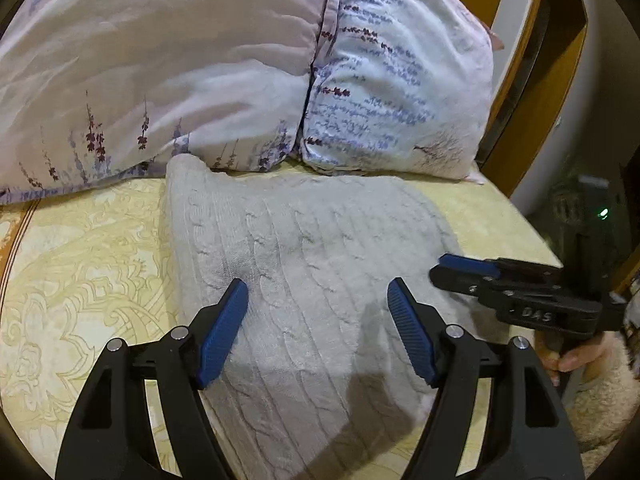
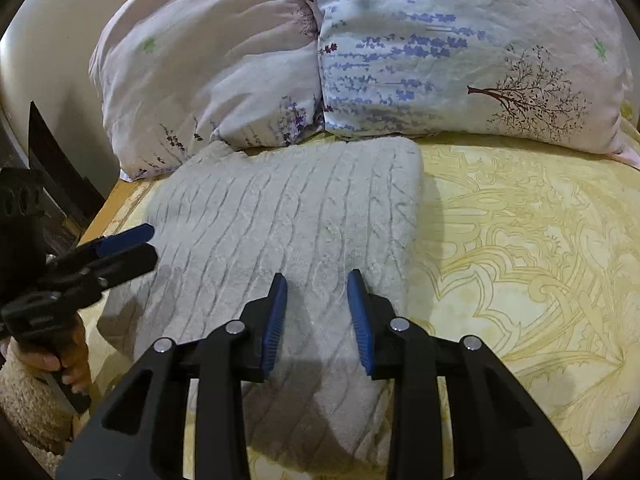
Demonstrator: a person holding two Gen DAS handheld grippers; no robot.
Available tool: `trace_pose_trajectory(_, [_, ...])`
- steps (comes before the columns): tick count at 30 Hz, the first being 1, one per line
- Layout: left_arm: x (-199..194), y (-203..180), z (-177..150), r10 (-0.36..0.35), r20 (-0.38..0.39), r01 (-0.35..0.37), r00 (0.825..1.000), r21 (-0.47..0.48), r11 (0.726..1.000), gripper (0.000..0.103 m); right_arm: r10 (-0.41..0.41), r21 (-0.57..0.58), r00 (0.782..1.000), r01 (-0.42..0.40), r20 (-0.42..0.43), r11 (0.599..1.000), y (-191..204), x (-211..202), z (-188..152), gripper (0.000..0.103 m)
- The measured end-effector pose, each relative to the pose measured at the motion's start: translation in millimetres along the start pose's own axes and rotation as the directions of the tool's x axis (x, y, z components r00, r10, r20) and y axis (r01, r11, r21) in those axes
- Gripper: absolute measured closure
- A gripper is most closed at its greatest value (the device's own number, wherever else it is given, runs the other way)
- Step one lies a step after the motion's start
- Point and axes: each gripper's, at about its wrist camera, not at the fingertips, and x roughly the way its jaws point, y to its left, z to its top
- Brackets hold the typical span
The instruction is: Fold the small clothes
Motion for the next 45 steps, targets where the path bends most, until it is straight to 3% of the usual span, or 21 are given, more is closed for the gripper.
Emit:
trace_pose_trajectory(4, [-2,-12,-2,0.051,0.01,-0.052,0.999,0.048,0.998,0.028,0.01,0.049,1.0,-0.011,0.018,0.999,2,-6,0,0.071])
trace_pose_trajectory(6, [-16,-13,-4,0.046,0.032,-0.047,0.998,0.038,0.998,0.028,0.015,0.063,0.999,-0.018,0.047,0.998,2,-24,-5,0.056])
trace_pose_trajectory(8, [-38,-12,-10,0.056,0.065,-0.058,0.996,0.027,0.998,0.019,-0.006,0.045,0.995,0.001,0.102,0.999,9,-44,-12,0.027])
trace_pose_trajectory(9, [-43,-12,-13,0.067,0.072,-0.069,0.995,0.025,0.997,0.011,-0.039,0.025,0.991,0.036,0.128,0.999,14,-53,-17,0.023])
trace_pose_trajectory(11, [-57,-9,-24,0.106,0.076,-0.107,0.991,0.007,0.994,0.009,-0.095,0.0,0.981,0.097,0.168,0.995,22,-67,-27,0.012])
trace_pose_trajectory(14, [-68,-1,-46,0.162,0.044,-0.16,0.986,-0.035,0.986,0.001,-0.181,0.001,0.962,0.184,0.206,0.983,30,-78,-45,0.003])
trace_pose_trajectory(17, [-71,3,-64,0.212,0.0,-0.212,0.977,-0.07,0.975,0.001,-0.258,0.023,0.943,0.259,0.21,0.966,34,-80,-61,0.002])
trace_pose_trajectory(23, [-64,4,-85,0.248,-0.089,-0.259,0.965,-0.133,0.957,0.001,-0.223,0.052,0.967,0.218,0.123,0.975,37,-65,-81,0.002])
trace_pose_trajectory(32, [-39,-11,-94,0.286,-0.167,-0.302,0.943,-0.077,0.95,0.001,-0.3,-0.005,0.953,0.301,0.039,0.954,55,-42,-97,0.002])
trace_pose_trajectory(40, [-28,-23,-95,0.361,-0.183,-0.368,0.914,-0.007,0.93,0.001,-0.316,-0.014,0.948,0.315,-0.033,0.949,56,-31,-100,0.002])
trace_pose_trajectory(45, [-29,-21,-96,0.362,-0.167,-0.368,0.917,-0.009,0.93,0.001,-0.337,-0.028,0.941,0.336,-0.036,0.942,59,-30,-102,0.002])
